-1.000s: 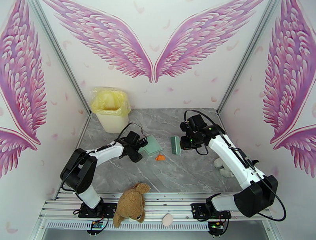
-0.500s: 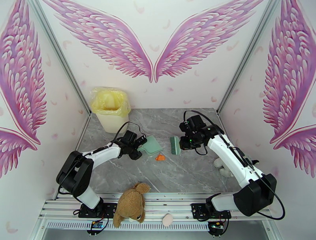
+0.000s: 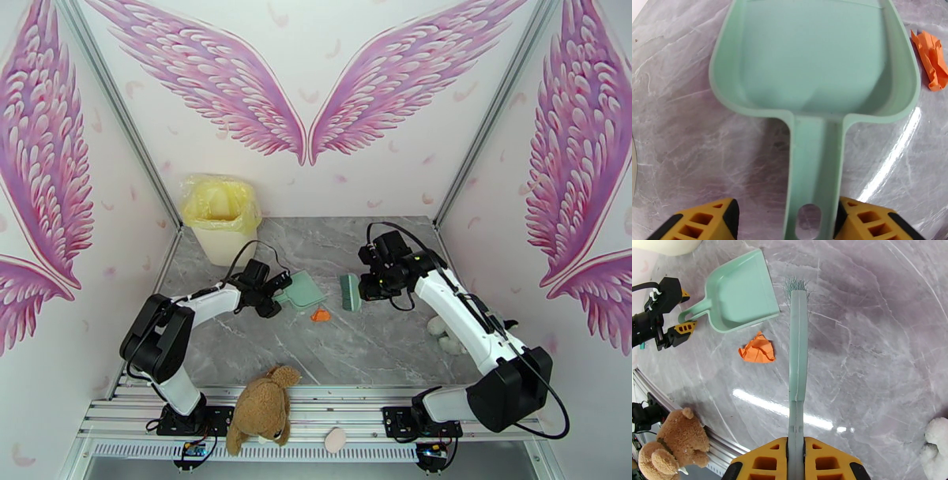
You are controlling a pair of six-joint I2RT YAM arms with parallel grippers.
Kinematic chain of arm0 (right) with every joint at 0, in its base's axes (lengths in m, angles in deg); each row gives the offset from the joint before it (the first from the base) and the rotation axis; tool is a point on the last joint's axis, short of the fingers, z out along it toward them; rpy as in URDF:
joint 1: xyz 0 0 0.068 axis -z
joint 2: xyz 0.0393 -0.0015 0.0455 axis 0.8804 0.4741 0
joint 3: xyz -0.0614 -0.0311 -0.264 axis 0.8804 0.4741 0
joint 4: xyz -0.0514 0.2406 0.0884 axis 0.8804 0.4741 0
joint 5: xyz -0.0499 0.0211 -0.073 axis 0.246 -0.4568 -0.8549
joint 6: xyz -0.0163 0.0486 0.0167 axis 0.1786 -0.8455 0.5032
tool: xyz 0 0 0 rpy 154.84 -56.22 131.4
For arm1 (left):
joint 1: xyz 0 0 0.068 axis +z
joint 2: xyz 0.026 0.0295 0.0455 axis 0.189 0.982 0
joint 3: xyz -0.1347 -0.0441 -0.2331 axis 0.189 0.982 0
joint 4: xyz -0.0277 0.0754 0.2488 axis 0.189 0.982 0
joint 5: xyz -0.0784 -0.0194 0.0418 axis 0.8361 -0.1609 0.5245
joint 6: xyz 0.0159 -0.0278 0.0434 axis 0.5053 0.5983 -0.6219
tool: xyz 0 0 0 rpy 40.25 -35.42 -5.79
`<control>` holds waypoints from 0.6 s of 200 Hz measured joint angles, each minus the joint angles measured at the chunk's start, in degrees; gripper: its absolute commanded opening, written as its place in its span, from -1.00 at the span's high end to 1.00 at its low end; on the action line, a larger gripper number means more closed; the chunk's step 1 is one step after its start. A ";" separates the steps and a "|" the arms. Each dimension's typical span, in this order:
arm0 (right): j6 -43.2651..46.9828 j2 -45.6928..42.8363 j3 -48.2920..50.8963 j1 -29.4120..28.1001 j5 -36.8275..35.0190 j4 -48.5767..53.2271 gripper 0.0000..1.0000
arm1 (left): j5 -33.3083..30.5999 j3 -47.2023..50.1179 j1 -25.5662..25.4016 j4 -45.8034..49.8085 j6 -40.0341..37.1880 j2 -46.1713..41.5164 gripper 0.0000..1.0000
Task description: Sweep away the paper scraps from the table
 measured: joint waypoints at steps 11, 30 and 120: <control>0.00 0.04 0.04 0.00 0.07 -0.20 1.00 | 0.11 -0.20 0.17 -0.22 -0.33 0.11 -0.16; 0.00 0.13 0.04 0.00 0.24 -0.33 1.00 | 0.31 -0.28 0.24 -0.70 -1.18 0.35 -0.06; 0.02 0.96 0.04 0.00 0.61 -0.66 1.00 | 3.48 -1.16 0.59 -0.87 -3.82 1.18 0.09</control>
